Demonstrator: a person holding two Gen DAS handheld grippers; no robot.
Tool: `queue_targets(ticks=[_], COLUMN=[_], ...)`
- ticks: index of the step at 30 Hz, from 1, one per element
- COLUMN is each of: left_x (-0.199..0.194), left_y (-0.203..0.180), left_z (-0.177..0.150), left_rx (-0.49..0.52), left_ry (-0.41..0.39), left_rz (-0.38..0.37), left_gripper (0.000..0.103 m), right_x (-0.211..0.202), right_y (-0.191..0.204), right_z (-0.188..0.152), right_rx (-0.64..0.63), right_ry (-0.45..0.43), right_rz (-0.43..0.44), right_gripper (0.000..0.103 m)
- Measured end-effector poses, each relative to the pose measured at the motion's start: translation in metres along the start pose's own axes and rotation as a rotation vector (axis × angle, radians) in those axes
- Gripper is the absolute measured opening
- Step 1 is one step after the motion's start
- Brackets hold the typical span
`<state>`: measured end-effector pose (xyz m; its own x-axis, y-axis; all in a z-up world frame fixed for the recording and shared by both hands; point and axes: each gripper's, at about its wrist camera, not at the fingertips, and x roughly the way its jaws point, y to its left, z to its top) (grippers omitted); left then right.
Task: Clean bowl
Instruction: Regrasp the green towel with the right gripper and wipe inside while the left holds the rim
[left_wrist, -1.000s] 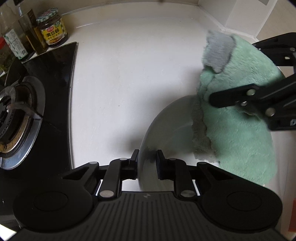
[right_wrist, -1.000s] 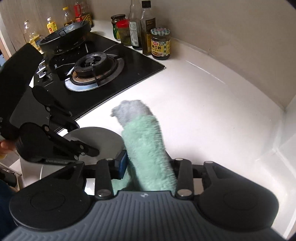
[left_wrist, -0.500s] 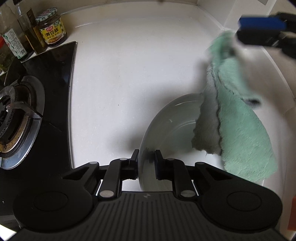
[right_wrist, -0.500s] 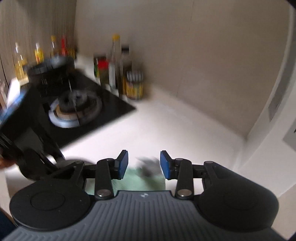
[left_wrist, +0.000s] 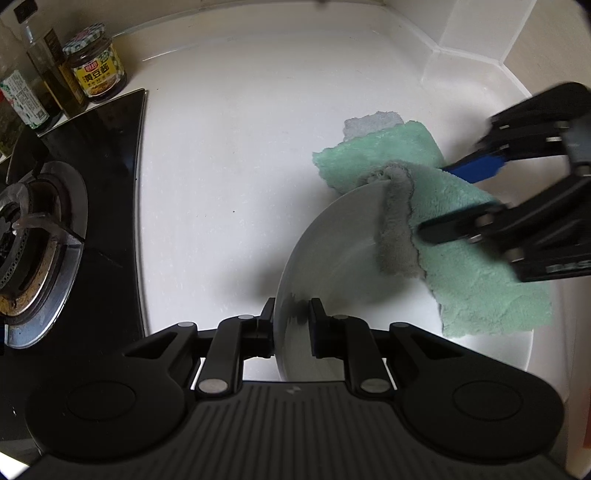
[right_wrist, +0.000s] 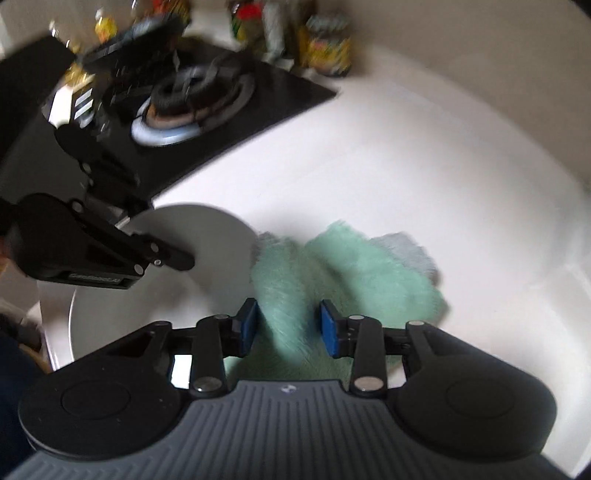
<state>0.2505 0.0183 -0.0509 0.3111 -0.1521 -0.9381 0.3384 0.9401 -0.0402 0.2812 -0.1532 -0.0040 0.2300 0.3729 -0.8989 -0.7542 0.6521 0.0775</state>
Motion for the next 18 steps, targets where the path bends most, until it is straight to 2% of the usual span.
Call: queue_targets(ticks=[4,7,13,18], left_x=[0.0,0.002,0.012,0.004], left_y=[-0.002,0.0,0.0,-0.006], left_z=[0.001,0.012,0.043,0.053], left_rx=[0.052,0.095,0.224,0.38], left_ry=[0.003,0.026,0.096,0.085], left_rz=[0.01,0.004,0.006,-0.045], left_gripper=[0.019,0.021,0.023,0.02], right_x=[0.013,0.01,0.009,0.002], right_y=[0.024,0.032,0.036,0.036], right_z=[0.005,0.001,0.0,-0.001], right_rx=[-0.193,-0.289,-0.403,-0.456], right_ry=[0.08,0.106,0.109,0.062], right_rz=[-0.074,-0.069,-0.055,-0.022], right_gripper=[0.018,0.018,0.02,0.02])
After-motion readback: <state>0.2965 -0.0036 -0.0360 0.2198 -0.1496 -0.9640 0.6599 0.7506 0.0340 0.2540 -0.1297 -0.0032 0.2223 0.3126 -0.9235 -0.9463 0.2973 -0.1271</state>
